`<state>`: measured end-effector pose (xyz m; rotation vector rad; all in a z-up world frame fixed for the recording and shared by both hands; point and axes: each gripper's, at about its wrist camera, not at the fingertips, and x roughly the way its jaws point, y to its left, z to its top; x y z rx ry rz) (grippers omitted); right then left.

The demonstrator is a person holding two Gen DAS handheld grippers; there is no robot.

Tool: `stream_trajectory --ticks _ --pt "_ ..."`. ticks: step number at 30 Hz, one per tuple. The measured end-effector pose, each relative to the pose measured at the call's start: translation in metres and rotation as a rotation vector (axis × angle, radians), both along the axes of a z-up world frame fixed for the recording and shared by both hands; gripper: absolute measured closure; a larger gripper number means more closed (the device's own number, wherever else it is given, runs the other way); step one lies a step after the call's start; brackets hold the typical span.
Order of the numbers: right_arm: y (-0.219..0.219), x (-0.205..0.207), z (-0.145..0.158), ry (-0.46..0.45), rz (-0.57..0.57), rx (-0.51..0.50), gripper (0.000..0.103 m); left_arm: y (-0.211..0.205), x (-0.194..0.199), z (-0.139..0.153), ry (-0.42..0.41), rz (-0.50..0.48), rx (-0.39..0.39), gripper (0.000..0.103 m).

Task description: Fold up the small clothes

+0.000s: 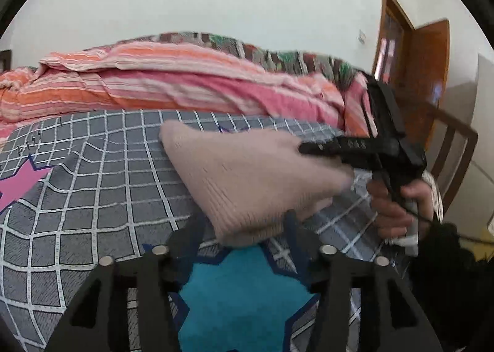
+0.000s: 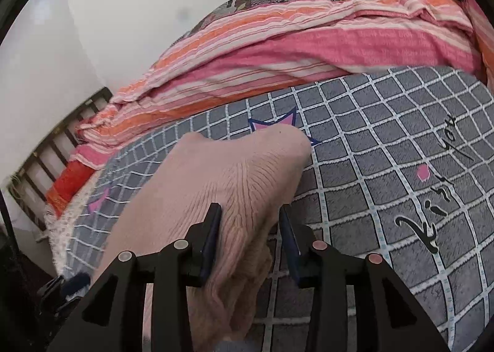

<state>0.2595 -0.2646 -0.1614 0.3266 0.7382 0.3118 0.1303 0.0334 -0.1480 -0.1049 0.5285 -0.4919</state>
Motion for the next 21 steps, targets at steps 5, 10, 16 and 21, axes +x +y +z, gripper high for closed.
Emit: stream_trajectory --ticks 5,10,16,21 --pt "-0.001 -0.003 0.003 -0.006 0.012 0.030 0.065 -0.016 0.037 0.011 0.037 0.092 0.010 0.052" --pt "0.010 -0.001 0.005 -0.020 0.050 -0.039 0.065 -0.044 0.075 0.022 0.021 0.074 0.039 0.045" --pt "0.002 0.006 0.000 0.004 0.059 0.025 0.065 -0.070 0.069 -0.014 0.002 0.088 0.219 0.040" --pt "0.003 0.011 -0.006 -0.007 0.041 0.041 0.072 -0.055 0.065 -0.011 0.017 0.060 0.141 0.038"
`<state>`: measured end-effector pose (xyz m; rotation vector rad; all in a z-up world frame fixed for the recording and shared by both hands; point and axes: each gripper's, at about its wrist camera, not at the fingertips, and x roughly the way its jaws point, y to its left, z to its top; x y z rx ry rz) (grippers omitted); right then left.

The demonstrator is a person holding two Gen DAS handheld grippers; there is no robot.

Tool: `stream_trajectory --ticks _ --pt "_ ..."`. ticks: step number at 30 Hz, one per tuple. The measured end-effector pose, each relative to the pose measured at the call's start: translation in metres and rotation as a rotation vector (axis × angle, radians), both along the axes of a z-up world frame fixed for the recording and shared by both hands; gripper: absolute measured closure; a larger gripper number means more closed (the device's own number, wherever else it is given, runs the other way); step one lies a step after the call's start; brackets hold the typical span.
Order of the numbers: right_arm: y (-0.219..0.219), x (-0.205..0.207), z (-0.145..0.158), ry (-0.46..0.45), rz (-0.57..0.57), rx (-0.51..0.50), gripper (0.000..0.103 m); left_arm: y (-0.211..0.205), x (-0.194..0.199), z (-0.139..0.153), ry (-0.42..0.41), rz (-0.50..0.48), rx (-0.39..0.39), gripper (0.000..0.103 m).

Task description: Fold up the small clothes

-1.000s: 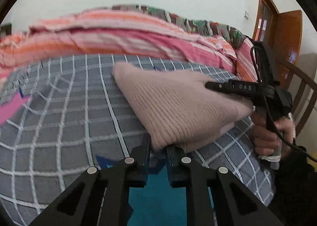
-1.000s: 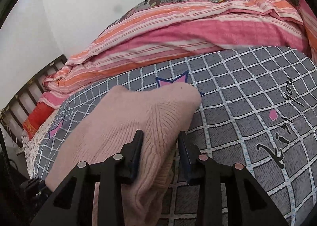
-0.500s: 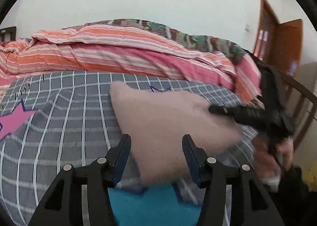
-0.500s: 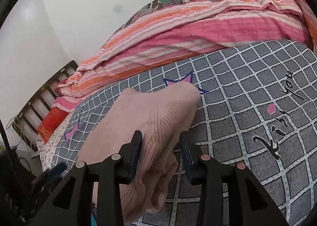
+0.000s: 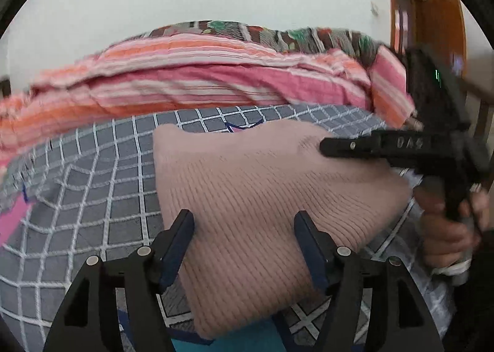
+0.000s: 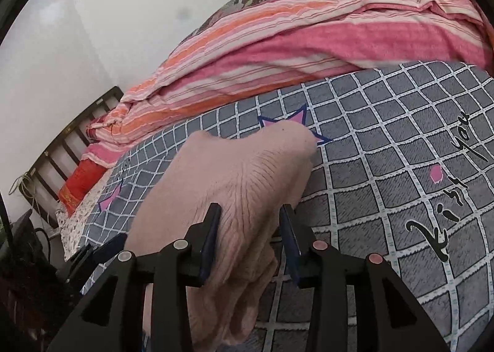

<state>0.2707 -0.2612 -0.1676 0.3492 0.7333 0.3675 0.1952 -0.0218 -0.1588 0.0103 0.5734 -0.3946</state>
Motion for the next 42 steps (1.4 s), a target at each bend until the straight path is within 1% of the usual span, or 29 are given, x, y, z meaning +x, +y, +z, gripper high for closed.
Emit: stream_trajectory --ticks 1,2,4,5,7,8,9,12,14,17,20,21,23,24,27,31,35,37,42 --pt "0.001 -0.001 0.000 -0.004 -0.004 0.000 0.075 0.008 0.001 0.002 0.011 0.004 -0.046 0.038" --pt "0.002 -0.002 0.002 -0.021 -0.005 -0.015 0.086 0.012 0.003 0.002 0.019 0.009 -0.078 0.038" --pt "0.002 -0.007 0.007 -0.071 -0.016 -0.046 0.089 0.026 0.007 0.003 0.041 0.034 -0.154 0.038" --pt "0.001 -0.007 0.007 -0.073 -0.021 -0.053 0.089 0.030 0.009 0.003 0.050 0.041 -0.173 0.038" --pt "-0.001 -0.002 0.000 -0.050 -0.043 -0.082 0.090 0.039 0.013 0.000 0.071 0.066 -0.208 0.038" --pt "-0.001 0.002 -0.004 -0.029 -0.060 -0.089 0.090 0.040 0.016 -0.001 0.075 0.072 -0.211 0.038" --pt "-0.002 0.003 -0.007 -0.018 -0.068 -0.089 0.090 0.040 0.017 -0.002 0.080 0.078 -0.209 0.037" --pt "0.000 0.002 -0.002 -0.026 -0.063 -0.102 0.088 0.033 0.020 -0.005 0.102 0.076 -0.179 0.037" --pt "0.000 -0.003 0.002 -0.032 -0.071 -0.121 0.083 0.027 0.021 -0.008 0.113 0.064 -0.161 0.037" --pt "0.002 -0.014 0.009 -0.083 -0.082 -0.158 0.083 0.021 0.020 -0.010 0.110 0.066 -0.131 0.036" --pt "0.005 -0.014 0.005 -0.079 -0.078 -0.197 0.082 0.017 0.023 -0.012 0.118 0.085 -0.116 0.032" --pt "0.005 -0.012 0.001 -0.066 -0.081 -0.203 0.082 0.016 0.024 -0.013 0.125 0.087 -0.117 0.032" --pt "0.004 -0.008 -0.005 -0.038 -0.101 -0.212 0.077 0.015 0.026 -0.015 0.132 0.084 -0.123 0.031" --pt "0.004 -0.008 -0.006 -0.037 -0.105 -0.216 0.076 0.013 0.026 -0.016 0.130 0.087 -0.116 0.031" --pt "0.006 -0.009 -0.007 -0.042 -0.108 -0.231 0.075 0.010 0.026 -0.017 0.125 0.092 -0.102 0.029" --pt "0.008 -0.009 -0.009 -0.040 -0.119 -0.249 0.073 0.011 0.027 -0.018 0.134 0.098 -0.110 0.028" --pt "0.011 -0.010 -0.010 -0.045 -0.123 -0.265 0.073 0.009 0.027 -0.018 0.130 0.103 -0.102 0.028" --pt "0.012 -0.010 -0.009 -0.048 -0.124 -0.272 0.071 0.008 0.026 -0.017 0.126 0.105 -0.097 0.028" --pt "0.012 -0.011 -0.009 -0.049 -0.124 -0.273 0.071 0.008 0.025 -0.017 0.122 0.108 -0.098 0.028"
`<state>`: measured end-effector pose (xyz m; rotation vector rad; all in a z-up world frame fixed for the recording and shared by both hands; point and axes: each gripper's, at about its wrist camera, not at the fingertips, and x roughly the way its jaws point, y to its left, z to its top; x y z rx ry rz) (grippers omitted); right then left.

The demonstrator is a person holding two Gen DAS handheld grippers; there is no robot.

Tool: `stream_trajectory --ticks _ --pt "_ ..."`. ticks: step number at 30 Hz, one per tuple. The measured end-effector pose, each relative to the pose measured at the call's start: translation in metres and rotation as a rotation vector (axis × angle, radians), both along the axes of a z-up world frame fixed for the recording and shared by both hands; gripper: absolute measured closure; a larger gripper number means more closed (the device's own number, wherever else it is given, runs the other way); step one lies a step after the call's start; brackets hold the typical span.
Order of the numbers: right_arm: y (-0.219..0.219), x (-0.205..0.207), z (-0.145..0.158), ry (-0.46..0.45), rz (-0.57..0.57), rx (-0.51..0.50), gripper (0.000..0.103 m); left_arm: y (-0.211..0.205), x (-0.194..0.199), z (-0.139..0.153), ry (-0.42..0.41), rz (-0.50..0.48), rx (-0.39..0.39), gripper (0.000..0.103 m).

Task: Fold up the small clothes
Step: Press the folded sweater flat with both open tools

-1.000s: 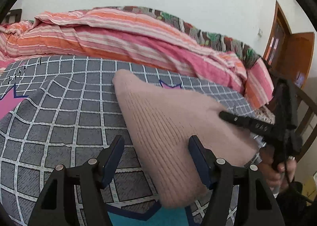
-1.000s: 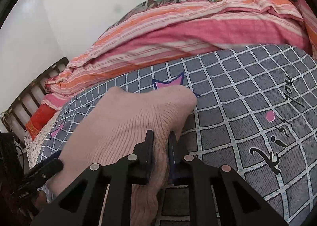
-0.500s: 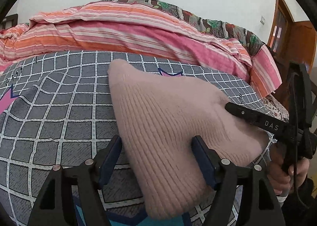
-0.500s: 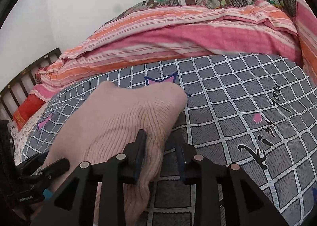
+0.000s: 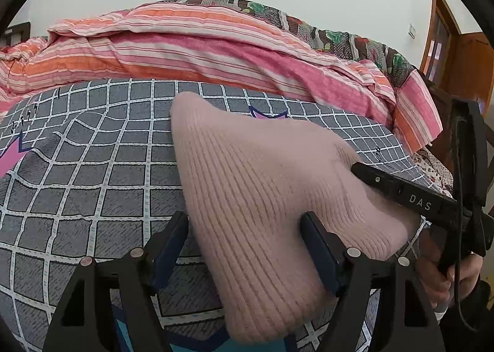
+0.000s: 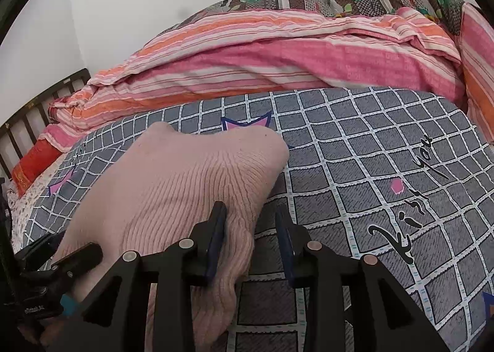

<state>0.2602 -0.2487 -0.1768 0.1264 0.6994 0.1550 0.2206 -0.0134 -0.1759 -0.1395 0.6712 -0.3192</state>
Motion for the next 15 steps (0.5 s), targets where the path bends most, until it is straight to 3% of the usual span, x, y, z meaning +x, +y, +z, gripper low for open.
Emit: stream_trajectory --ticks 4,10,15 --pt "0.000 0.000 0.000 0.002 0.001 0.007 0.071 0.002 -0.002 0.002 -0.012 0.006 -0.006 0.028" --pt "-0.002 0.002 -0.001 0.002 -0.008 0.006 0.070 0.017 -0.007 0.012 -0.072 0.064 -0.080 0.028" --pt "-0.001 0.002 -0.001 0.005 -0.007 0.004 0.070 0.029 0.004 0.016 -0.049 0.083 -0.125 0.030"
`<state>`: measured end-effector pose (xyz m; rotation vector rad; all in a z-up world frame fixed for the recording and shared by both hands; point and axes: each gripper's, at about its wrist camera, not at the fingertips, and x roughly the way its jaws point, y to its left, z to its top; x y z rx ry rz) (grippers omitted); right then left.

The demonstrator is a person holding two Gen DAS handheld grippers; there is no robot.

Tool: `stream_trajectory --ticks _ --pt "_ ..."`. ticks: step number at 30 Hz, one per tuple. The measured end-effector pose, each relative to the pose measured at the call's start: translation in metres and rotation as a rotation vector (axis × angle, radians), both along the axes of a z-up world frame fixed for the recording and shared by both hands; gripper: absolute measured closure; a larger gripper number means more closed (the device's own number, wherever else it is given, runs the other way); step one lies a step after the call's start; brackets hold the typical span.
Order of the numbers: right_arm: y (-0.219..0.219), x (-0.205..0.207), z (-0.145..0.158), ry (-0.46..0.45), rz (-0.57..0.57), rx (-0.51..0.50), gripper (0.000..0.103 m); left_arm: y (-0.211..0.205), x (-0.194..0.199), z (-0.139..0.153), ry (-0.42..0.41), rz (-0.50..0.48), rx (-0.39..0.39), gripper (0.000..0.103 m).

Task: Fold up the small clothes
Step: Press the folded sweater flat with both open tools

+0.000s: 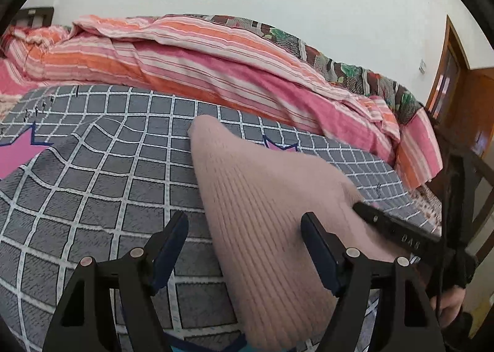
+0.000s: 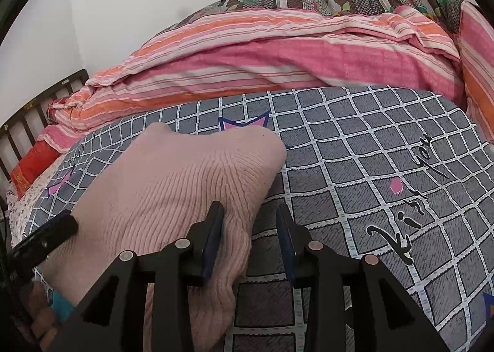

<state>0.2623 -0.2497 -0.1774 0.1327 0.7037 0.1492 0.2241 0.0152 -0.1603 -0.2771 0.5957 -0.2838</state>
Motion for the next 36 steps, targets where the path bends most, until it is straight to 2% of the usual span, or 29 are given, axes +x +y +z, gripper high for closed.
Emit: stream_trajectory --ticks 5,8,11,13,15,16,18,19,24,28,32,36 --pt "-0.002 0.001 -0.001 0.003 0.005 0.007 0.070 0.004 0.025 0.013 -0.028 0.003 0.038 0.031" --pt "-0.001 0.000 -0.001 0.002 0.005 0.002 0.070 0.012 0.053 0.017 0.004 0.027 0.018 0.038" --pt "0.001 0.000 0.000 -0.001 0.008 -0.010 0.070 0.013 0.094 0.015 0.074 0.035 0.019 0.043" --pt "0.001 0.000 -0.001 -0.005 0.010 -0.011 0.070 0.007 0.122 0.005 0.127 0.037 0.058 0.047" --pt "0.000 0.000 -0.001 -0.004 0.015 0.002 0.070 0.002 0.144 -0.012 0.193 0.063 0.103 0.058" --pt "-0.002 0.001 -0.002 -0.002 0.019 0.012 0.070 0.003 0.148 -0.016 0.209 0.055 0.081 0.063" --pt "-0.004 0.001 -0.003 0.001 0.021 0.032 0.070 0.011 0.149 -0.018 0.189 0.068 0.014 0.065" --pt "-0.005 0.002 -0.003 0.003 0.022 0.037 0.070 0.017 0.147 -0.017 0.166 0.107 -0.009 0.066" --pt "-0.004 0.002 -0.003 0.003 0.021 0.033 0.070 0.021 0.139 -0.015 0.158 0.165 -0.003 0.066" --pt "-0.003 0.002 -0.002 0.008 0.010 0.020 0.066 0.004 0.118 -0.012 0.159 0.075 0.056 0.066" --pt "-0.006 0.003 -0.003 0.016 -0.001 0.029 0.063 -0.007 0.094 -0.004 0.086 0.018 0.129 0.062" --pt "-0.005 0.002 -0.003 0.010 -0.006 0.018 0.063 -0.006 0.072 -0.003 0.084 -0.012 0.101 0.060"
